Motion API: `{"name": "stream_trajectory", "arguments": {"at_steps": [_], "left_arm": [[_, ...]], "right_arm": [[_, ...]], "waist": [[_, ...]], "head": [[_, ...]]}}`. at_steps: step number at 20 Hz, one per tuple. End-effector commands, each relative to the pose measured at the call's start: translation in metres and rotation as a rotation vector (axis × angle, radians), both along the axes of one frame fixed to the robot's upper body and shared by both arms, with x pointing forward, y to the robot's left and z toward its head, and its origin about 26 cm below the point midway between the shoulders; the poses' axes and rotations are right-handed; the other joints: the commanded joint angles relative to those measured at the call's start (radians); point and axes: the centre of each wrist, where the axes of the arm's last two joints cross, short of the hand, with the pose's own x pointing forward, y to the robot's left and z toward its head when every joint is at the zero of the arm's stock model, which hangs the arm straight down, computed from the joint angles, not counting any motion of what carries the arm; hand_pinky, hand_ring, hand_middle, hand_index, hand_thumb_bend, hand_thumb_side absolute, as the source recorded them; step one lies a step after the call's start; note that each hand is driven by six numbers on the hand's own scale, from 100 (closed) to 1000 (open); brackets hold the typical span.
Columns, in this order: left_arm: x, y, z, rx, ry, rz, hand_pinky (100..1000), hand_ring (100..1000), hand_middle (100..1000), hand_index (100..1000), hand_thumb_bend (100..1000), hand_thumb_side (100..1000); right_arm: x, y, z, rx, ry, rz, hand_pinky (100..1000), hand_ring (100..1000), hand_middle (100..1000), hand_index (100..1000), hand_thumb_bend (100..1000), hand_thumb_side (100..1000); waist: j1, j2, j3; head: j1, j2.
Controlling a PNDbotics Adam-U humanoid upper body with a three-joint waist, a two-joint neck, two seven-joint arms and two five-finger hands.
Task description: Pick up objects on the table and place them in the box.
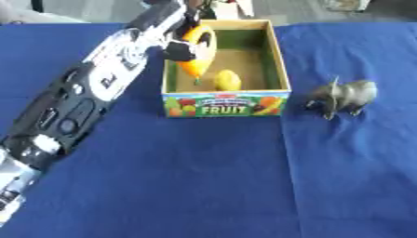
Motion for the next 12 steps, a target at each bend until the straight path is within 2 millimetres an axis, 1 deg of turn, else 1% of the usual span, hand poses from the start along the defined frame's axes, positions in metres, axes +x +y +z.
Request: {"name": "stream_trajectory", "arguments": {"at_steps": [1,2,3,5,6,7,8,9,10,12], "left_arm": [[0.002,0.0,0.004,0.027,0.043,-0.055,582,546,466,603,350,279],[0.001,-0.001,0.002,0.026,0.058,-0.077,640,664,603,722,565,239],[0.001,-0.001,0.0,0.018,0.071,-0.099,661,705,653,755,617,213],[-0.002,0.002,-0.001,-0.016,0.077,-0.124,684,751,721,788,652,156],[-0.004,0.004,0.001,-0.046,0.063,-0.13,693,765,741,794,634,200],[-0.008,0.006,0.003,-0.081,0.042,-0.133,693,765,741,794,634,200],[-0.013,0.009,0.006,-0.127,0.013,-0.137,693,767,743,793,553,201],[-0.019,0.012,0.008,-0.178,-0.012,-0.141,692,766,742,792,538,196],[-0.027,0.015,0.01,-0.234,-0.033,-0.143,684,762,732,785,490,172],[-0.043,0.022,0.013,-0.35,-0.07,-0.145,676,755,719,778,445,146]], "right_arm": [[0.002,-0.002,0.01,-0.009,-0.027,0.004,802,1000,480,459,100,480],[0.002,-0.003,0.01,-0.008,-0.028,0.004,802,1000,480,459,100,480],[0.002,-0.003,0.01,-0.007,-0.027,0.002,802,1000,480,459,100,480],[0.002,-0.004,0.011,-0.008,-0.029,-0.003,802,1000,480,459,100,476],[0.002,-0.005,0.011,-0.008,-0.031,-0.006,802,1000,480,459,100,466],[0.002,-0.007,0.012,-0.008,-0.035,-0.009,801,1000,481,460,100,551],[0.002,-0.009,0.015,-0.012,-0.044,-0.012,801,1000,482,460,100,438],[0.002,-0.012,0.017,-0.017,-0.055,-0.016,801,1000,482,461,100,430],[0.002,-0.017,0.021,-0.028,-0.072,-0.024,800,1000,483,461,100,396],[0.002,-0.027,0.03,-0.04,-0.105,-0.038,798,1000,485,463,100,345]], "waist": [[-0.004,-0.015,-0.002],[-0.003,-0.015,-0.003],[-0.003,-0.015,-0.002],[-0.003,-0.016,0.001],[-0.003,-0.017,0.004],[-0.004,-0.017,0.005],[-0.004,-0.018,0.009],[-0.005,-0.018,0.012],[-0.005,-0.019,0.016],[-0.007,-0.022,0.027]], "head": [[-0.001,-0.004],[-0.002,-0.005],[-0.005,-0.006],[-0.008,-0.006],[-0.012,-0.006],[-0.015,-0.007],[-0.018,-0.007],[-0.021,-0.007],[-0.025,-0.007],[-0.032,-0.006]]}}
